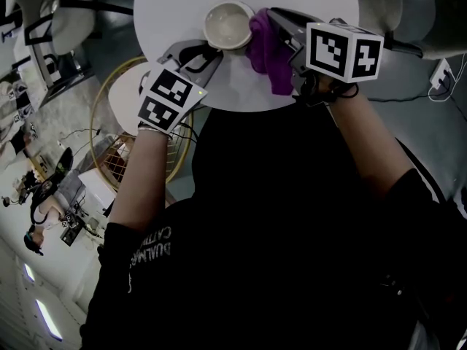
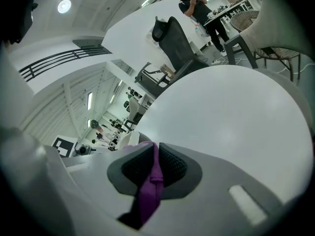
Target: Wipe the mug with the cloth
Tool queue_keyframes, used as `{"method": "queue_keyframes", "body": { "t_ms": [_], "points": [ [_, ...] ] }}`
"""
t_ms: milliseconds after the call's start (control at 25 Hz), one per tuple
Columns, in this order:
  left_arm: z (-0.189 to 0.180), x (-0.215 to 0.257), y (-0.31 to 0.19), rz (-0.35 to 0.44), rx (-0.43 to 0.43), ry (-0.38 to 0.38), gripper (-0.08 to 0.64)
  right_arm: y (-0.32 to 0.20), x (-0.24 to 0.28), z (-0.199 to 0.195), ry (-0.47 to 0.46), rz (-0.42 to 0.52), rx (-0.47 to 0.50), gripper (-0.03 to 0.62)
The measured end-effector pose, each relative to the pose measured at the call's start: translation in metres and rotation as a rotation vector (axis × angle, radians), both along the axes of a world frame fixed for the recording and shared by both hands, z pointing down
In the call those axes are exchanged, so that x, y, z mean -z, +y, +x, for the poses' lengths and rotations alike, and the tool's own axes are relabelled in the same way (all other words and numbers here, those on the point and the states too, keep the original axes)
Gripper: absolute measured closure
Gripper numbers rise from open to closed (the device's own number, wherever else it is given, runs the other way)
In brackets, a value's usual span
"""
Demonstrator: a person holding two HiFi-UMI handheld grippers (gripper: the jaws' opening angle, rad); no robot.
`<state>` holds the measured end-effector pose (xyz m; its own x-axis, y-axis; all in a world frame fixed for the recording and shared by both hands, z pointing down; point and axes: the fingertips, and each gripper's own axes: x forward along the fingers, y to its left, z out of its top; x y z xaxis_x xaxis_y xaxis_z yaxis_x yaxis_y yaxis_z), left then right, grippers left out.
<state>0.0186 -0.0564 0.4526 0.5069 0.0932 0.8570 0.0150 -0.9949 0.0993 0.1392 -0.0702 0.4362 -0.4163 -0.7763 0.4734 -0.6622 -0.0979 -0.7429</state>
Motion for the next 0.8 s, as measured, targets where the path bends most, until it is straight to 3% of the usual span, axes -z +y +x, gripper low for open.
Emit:
{"method": "queue_keyframes", "body": {
  "t_ms": [320, 800],
  "points": [
    [0.001, -0.002, 0.002, -0.008, -0.021, 0.001, 0.48, -0.01, -0.01, 0.005, -0.1, -0.057, -0.033, 0.551],
    [0.0, 0.0, 0.003, -0.02, -0.083, -0.026, 0.474, -0.033, -0.009, 0.01, 0.063, -0.134, 0.087, 0.554]
  ]
}}
